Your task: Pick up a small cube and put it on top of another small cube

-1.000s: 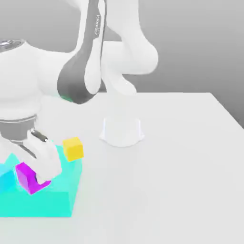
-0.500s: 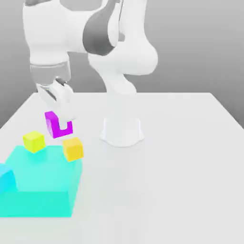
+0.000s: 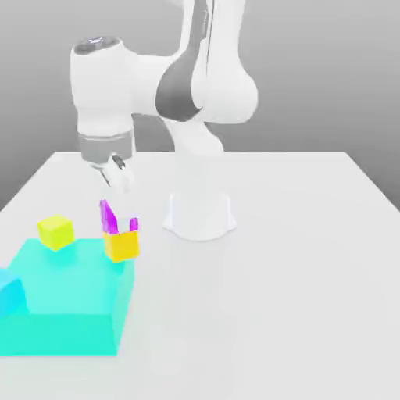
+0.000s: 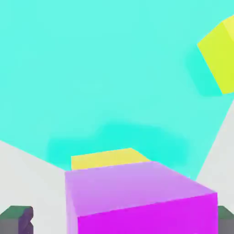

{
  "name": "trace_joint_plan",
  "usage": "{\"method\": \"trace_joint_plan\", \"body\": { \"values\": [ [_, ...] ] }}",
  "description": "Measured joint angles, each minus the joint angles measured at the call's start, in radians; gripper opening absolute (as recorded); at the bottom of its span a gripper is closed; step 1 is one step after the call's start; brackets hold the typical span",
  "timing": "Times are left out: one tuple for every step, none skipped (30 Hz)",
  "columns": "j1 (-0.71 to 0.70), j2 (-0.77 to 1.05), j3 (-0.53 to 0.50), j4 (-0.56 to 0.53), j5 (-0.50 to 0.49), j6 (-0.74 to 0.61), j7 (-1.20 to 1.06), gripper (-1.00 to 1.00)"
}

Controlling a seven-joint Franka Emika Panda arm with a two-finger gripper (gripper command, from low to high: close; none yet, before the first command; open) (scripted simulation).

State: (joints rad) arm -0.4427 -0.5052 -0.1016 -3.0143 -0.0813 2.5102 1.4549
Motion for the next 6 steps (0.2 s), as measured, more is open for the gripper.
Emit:
{"method": "trace_joint_plan", "body": {
  "values": [
    [0.0, -0.009, 0.001, 0.003, 0.0, -0.013, 0.0, 1.0],
    [0.0, -0.03, 0.002, 0.011, 0.0, -0.041, 0.001, 1.0],
    [0.0, -0.056, 0.004, 0.021, 0.001, -0.077, 0.001, 1.0],
    [0.0, -0.084, 0.005, 0.032, 0.003, -0.117, 0.001, 1.0],
    [0.0, -0.114, 0.007, 0.044, 0.004, -0.158, 0.001, 1.0],
    [0.0, -0.145, 0.009, 0.055, 0.006, -0.201, 0.0, 1.0]
  ]
}}
